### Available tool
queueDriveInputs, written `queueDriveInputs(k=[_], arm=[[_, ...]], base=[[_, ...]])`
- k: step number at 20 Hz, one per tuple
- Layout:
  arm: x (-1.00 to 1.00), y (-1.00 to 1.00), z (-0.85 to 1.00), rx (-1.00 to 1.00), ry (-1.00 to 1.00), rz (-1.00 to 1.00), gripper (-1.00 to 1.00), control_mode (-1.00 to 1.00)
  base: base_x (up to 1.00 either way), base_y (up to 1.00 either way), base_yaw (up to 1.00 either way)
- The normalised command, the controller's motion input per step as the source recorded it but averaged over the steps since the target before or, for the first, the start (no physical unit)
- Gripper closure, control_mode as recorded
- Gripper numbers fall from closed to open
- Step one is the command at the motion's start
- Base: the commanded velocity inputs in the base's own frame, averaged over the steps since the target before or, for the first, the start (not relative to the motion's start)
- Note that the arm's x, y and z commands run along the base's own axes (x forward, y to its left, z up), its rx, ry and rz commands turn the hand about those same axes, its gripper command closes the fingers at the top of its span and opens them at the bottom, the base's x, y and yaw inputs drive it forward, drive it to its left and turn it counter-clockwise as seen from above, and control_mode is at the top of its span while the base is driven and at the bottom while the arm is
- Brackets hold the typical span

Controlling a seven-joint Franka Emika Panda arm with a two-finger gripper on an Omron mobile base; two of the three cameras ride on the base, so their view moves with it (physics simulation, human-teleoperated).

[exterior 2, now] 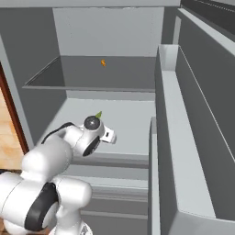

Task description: Transport the chicken drumstick and mushroom to the fridge. Place the chicken drumstick on the rack containing meat and place the mushroom on the rack containing the vegetable, ensuring meats and vegetables are on different racks.

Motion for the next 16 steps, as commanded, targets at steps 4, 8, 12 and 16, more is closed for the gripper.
queueDriveInputs(k=[4,8,12,16], arm=[[-0.59,0.27,0.82,0.00,-0.03,-0.04,-1.00,-1.00],[-0.50,0.04,0.98,0.00,0.00,-0.02,-1.00,-1.00],[-0.90,0.00,0.54,0.00,0.02,0.00,-1.00,-1.00],[-1.00,0.00,0.65,0.00,0.00,0.00,-1.00,-1.00]], base=[[0.00,0.00,0.00],[0.00,0.00,0.00],[0.00,0.00,0.00],[0.00,0.00,0.00]])
